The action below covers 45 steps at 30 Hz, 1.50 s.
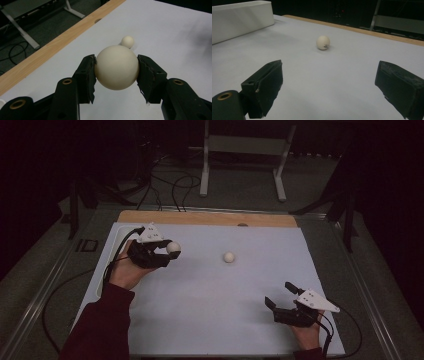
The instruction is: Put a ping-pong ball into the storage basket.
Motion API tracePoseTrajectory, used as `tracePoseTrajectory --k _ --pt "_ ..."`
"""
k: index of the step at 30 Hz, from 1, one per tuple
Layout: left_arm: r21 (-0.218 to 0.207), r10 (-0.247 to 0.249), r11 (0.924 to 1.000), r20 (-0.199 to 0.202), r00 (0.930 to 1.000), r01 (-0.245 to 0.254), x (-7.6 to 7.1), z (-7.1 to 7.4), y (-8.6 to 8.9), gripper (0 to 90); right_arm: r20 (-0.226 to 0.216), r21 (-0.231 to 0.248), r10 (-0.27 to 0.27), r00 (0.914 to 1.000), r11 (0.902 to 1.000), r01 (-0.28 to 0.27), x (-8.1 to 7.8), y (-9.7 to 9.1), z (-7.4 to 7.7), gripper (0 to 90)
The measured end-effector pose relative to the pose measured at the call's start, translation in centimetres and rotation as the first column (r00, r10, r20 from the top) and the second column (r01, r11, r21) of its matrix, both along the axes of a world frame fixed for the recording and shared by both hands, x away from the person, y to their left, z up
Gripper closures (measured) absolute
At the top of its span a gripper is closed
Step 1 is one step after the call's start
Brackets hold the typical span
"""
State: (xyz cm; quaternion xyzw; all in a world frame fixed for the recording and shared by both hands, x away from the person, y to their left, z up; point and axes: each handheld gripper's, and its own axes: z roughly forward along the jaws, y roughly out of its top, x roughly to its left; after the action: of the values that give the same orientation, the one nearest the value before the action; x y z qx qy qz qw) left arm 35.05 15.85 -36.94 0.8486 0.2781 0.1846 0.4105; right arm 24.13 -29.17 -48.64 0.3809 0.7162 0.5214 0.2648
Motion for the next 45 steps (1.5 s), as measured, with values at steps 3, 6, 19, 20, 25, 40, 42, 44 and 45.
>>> tracePoseTrajectory --k 3,6,19,20,25,40,42,44,45 --pt "-0.001 -0.001 1.0000 0.000 1.0000 0.001 0.0 0.0 0.1 51.0 -0.001 0.001 0.000 1.0000 1.0000 0.000 0.0 0.0 0.0 7.6" --pt "0.000 0.000 1.0000 0.001 1.0000 0.000 -0.1 0.0 0.2 51.0 0.000 0.000 -0.001 1.0000 1.0000 0.001 0.0 0.0 0.0 7.6" --pt "-0.006 0.009 0.9999 0.005 0.9999 -0.009 -0.2 0.1 0.9 51.0 -0.001 0.000 0.002 1.0000 1.0000 -0.002 0.0 0.0 0.0 7.6" --pt "-0.006 0.009 0.9999 0.005 0.9999 -0.009 -0.2 0.1 0.9 51.0 -0.002 0.000 0.002 1.0000 1.0000 -0.002 0.0 0.1 0.0 7.6" --pt "-0.003 0.012 0.9999 0.006 0.9999 -0.012 -0.2 0.1 1.1 51.0 -0.003 -0.001 0.002 1.0000 1.0000 -0.002 0.0 0.1 0.0 7.6" --pt "-0.010 0.019 0.9998 0.012 0.9997 -0.019 -0.3 0.2 1.7 51.0 -0.003 -0.003 0.004 1.0000 1.0000 -0.004 0.0 0.1 -0.1 7.6" --pt "-0.013 0.020 0.9997 0.014 0.9997 -0.020 -0.3 0.2 1.8 51.0 -0.005 -0.003 0.004 1.0000 1.0000 -0.004 0.0 0.1 -0.1 7.6" --pt "-0.013 0.023 0.9997 0.015 0.9996 -0.022 -0.4 0.2 1.9 51.0 -0.004 -0.004 0.004 1.0000 1.0000 -0.004 0.0 0.1 -0.1 7.6" --pt "-0.011 0.022 0.9997 0.015 0.9997 -0.022 -0.4 0.2 2.0 51.0 -0.004 -0.002 0.004 1.0000 1.0000 -0.004 0.0 0.1 -0.1 7.6"
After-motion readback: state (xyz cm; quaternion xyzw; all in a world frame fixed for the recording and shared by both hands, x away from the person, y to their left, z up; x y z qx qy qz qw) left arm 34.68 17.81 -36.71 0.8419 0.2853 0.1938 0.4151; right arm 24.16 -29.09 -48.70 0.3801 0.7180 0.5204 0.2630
